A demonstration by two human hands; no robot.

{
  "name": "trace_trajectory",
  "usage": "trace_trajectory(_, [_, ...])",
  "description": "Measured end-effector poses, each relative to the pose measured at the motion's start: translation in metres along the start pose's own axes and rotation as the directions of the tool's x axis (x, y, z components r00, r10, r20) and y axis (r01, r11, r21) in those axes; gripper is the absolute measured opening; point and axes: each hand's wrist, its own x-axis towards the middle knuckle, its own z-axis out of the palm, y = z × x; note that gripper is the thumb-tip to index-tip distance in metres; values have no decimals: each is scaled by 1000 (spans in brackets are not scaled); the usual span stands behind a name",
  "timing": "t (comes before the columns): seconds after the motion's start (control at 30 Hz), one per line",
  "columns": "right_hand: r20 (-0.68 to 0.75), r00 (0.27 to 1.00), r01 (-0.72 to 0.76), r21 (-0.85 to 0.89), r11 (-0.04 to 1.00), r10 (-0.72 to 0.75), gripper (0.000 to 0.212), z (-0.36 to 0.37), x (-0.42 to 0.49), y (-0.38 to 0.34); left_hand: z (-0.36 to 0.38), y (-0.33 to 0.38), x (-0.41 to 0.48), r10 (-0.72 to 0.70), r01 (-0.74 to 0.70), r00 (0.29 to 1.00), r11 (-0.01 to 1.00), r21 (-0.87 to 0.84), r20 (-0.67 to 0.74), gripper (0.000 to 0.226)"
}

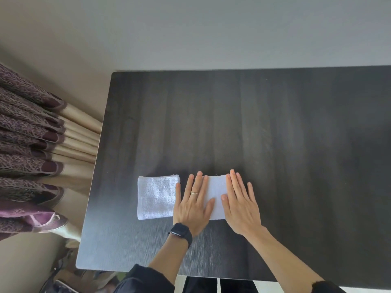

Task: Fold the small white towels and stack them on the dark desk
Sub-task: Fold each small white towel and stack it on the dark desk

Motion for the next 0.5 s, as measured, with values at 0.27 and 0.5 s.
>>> trace_trajectory(0.27, [33,999,-16,45,999,15,60,0,-3,-2,1,1,0,-23,20,999,998,65,47,68])
trace_trajectory(0.5, [97,994,-57,153,987,42,66,-50,-32,2,-41,25,-6,-22,8,992,994,109,127,67])
